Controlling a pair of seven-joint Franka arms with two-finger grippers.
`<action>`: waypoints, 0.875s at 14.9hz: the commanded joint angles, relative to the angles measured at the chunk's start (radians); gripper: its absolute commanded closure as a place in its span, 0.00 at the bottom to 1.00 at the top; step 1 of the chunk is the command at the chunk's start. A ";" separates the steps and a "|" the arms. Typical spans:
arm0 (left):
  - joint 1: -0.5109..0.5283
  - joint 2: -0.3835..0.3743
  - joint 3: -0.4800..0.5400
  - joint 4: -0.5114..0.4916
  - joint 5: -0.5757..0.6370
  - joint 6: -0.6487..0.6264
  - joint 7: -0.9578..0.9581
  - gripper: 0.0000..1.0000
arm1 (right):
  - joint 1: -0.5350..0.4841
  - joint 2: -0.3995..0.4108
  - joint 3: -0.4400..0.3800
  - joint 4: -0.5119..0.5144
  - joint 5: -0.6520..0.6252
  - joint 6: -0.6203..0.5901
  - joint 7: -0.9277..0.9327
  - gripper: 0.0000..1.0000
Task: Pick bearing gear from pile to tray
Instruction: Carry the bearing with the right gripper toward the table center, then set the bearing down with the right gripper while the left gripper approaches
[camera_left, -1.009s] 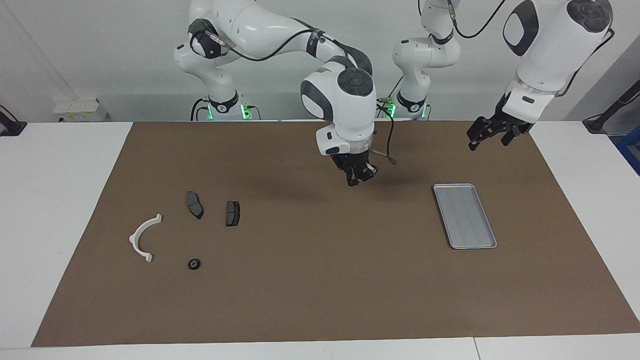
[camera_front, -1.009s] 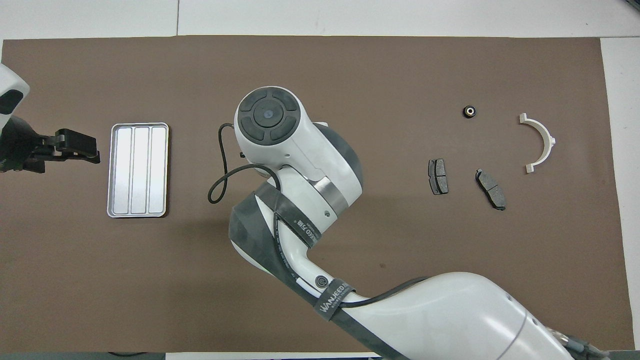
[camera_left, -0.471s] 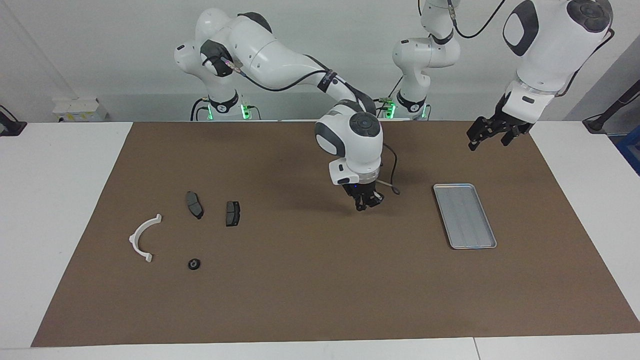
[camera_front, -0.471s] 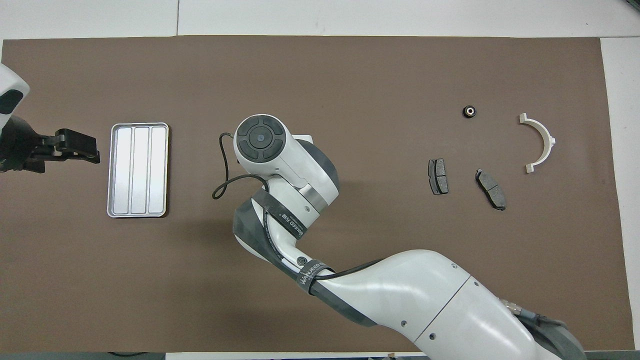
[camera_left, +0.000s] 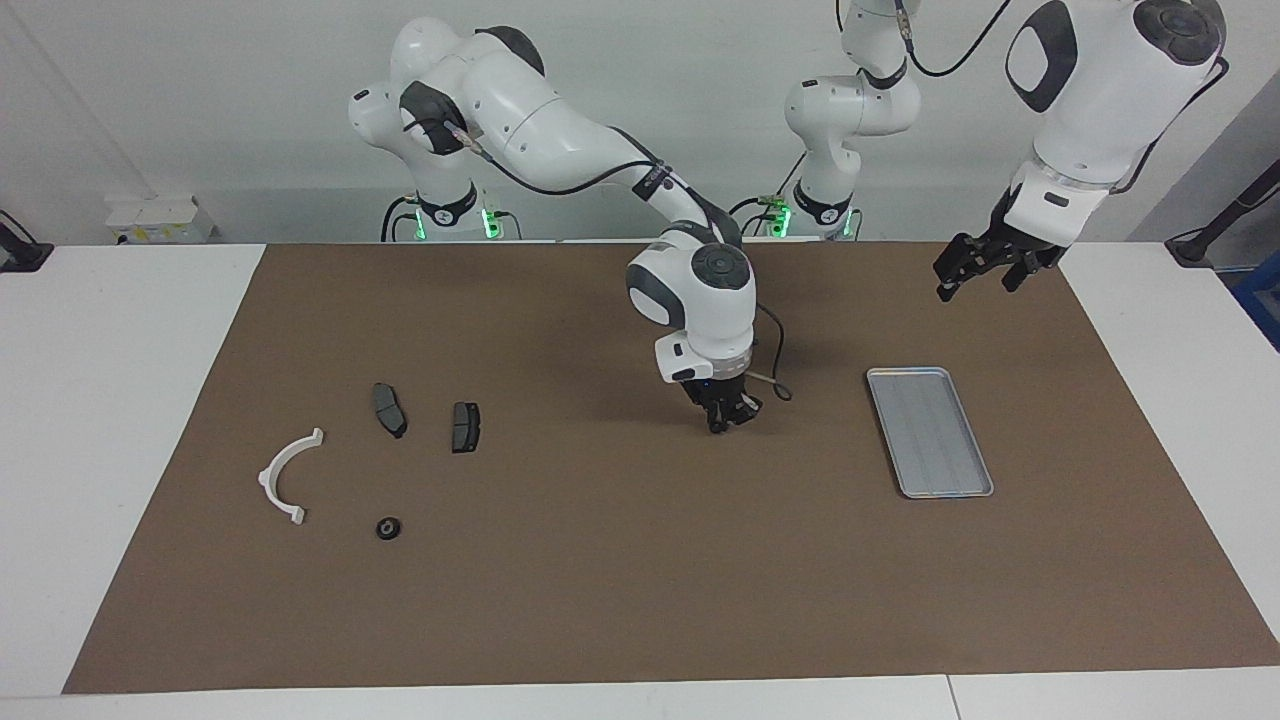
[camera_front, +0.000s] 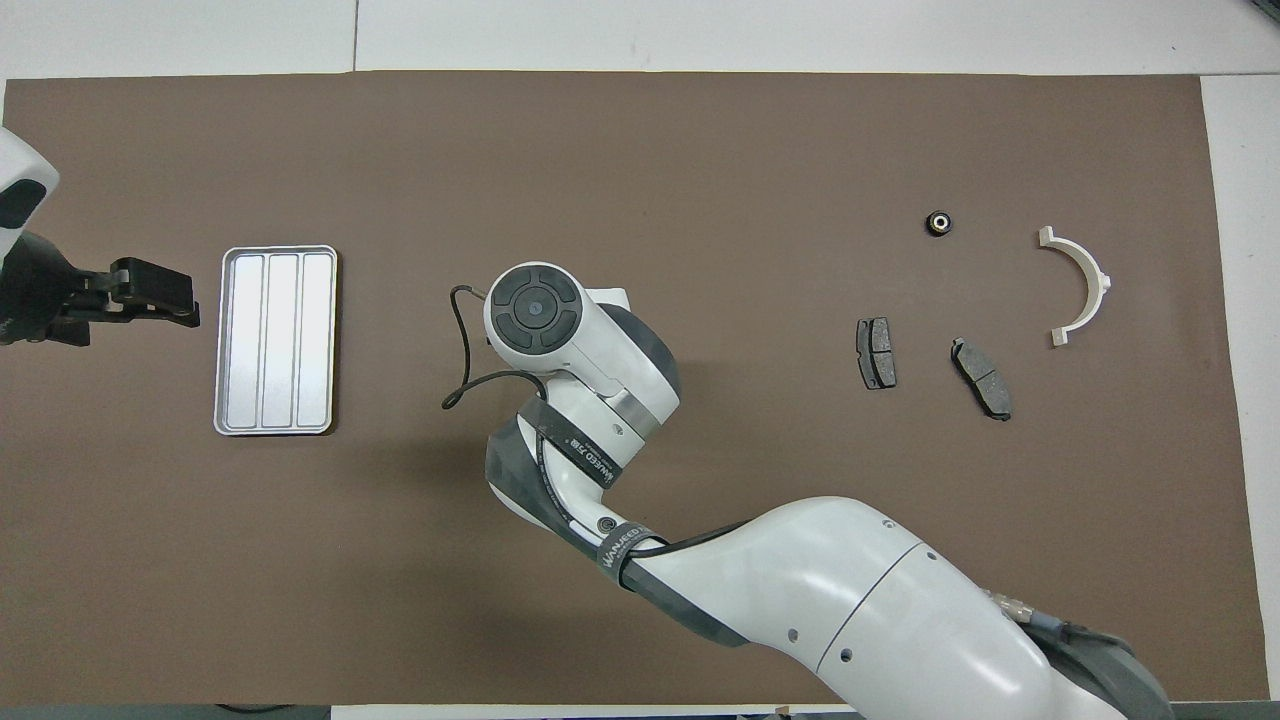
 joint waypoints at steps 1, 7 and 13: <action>0.006 -0.012 -0.005 -0.001 0.008 -0.007 0.005 0.00 | -0.011 -0.015 0.007 -0.027 -0.028 0.017 0.024 0.15; 0.006 -0.012 -0.003 -0.001 0.008 -0.007 0.005 0.00 | -0.011 -0.018 0.004 0.010 -0.035 -0.120 0.019 0.00; 0.006 -0.012 -0.005 -0.001 0.008 -0.009 0.005 0.00 | -0.126 -0.119 0.003 0.116 -0.026 -0.302 -0.274 0.00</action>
